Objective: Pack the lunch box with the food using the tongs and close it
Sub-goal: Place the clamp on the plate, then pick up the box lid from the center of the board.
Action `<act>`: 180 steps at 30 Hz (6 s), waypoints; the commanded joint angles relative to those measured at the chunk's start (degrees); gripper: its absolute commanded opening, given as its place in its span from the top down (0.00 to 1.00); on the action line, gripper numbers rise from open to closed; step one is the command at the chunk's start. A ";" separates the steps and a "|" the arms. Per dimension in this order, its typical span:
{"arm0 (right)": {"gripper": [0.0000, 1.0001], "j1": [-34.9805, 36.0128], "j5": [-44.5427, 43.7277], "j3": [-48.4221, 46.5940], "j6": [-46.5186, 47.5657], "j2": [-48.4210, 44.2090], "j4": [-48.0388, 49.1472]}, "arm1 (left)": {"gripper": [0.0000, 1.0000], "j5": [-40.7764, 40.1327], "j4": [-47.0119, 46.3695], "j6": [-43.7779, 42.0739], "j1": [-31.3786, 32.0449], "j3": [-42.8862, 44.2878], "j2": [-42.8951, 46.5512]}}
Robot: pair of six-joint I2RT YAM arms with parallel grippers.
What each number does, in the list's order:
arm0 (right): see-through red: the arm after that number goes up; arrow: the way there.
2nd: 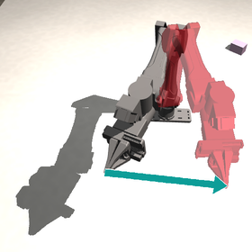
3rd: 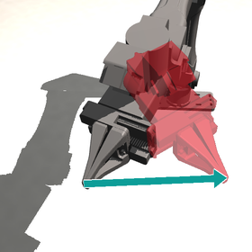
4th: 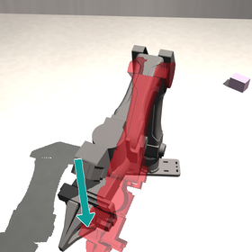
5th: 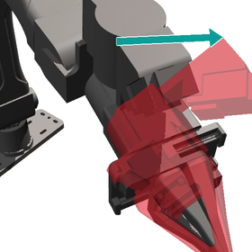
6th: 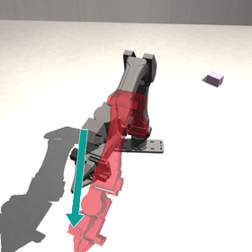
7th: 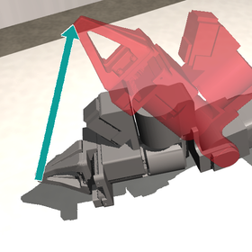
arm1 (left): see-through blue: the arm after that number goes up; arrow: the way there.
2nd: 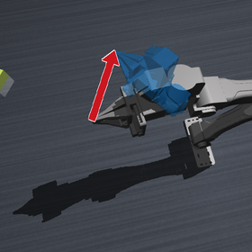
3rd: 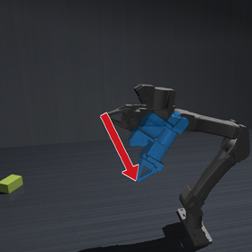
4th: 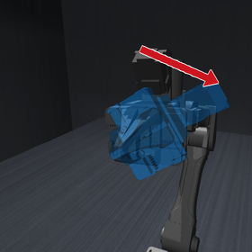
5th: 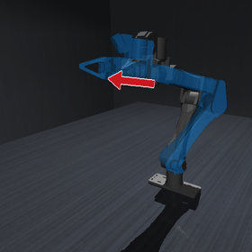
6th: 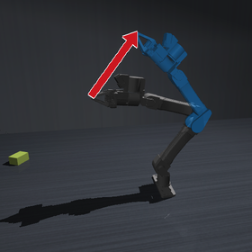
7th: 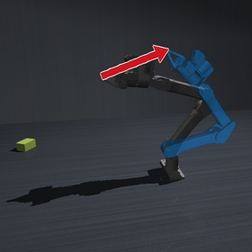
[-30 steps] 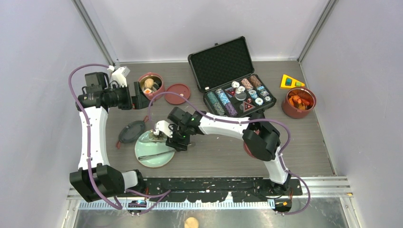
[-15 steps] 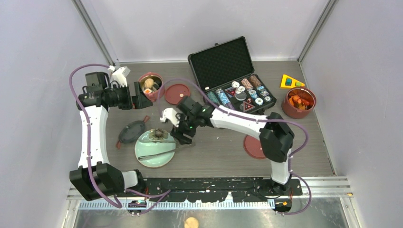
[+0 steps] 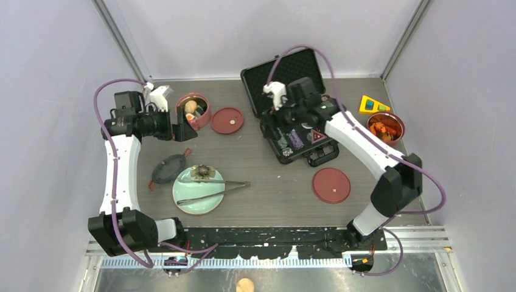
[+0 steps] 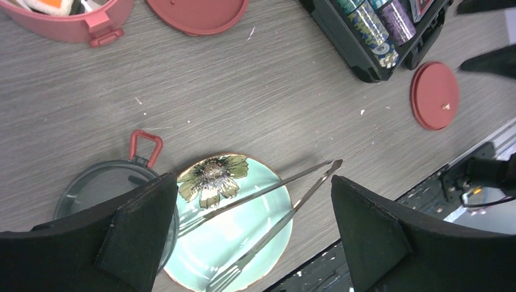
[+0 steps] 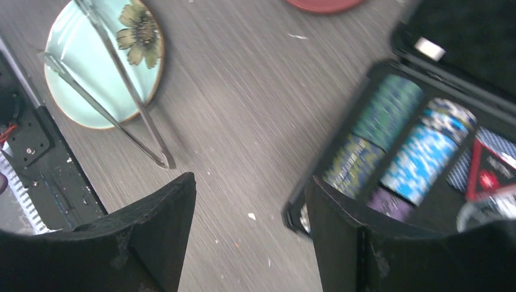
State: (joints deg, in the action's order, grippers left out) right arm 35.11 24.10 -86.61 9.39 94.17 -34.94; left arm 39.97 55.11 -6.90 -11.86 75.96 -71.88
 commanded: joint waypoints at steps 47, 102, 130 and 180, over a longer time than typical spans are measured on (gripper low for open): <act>0.53 -17.47 -20.69 43.81 22.30 -21.45 -14.33 | 0.00 -8.23 -4.51 -4.55 22.34 -2.59 -0.39; 0.99 -9.28 20.86 1.84 0.72 -17.02 -30.12 | 0.34 -34.04 -35.02 -65.41 73.25 -11.00 13.26; 0.99 -4.36 24.27 2.41 -5.34 -18.51 -27.07 | 0.63 -39.13 -44.38 -83.01 83.89 -22.88 15.10; 0.99 -4.03 24.79 4.51 -6.84 -19.56 -25.38 | 0.67 -41.23 -48.97 -81.57 84.01 -26.08 16.76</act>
State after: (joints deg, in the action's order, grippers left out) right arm 30.76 47.55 -81.82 2.83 76.23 -62.13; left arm -3.33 11.60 -89.08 71.75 49.78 -56.16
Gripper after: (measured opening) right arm 0.031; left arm 0.377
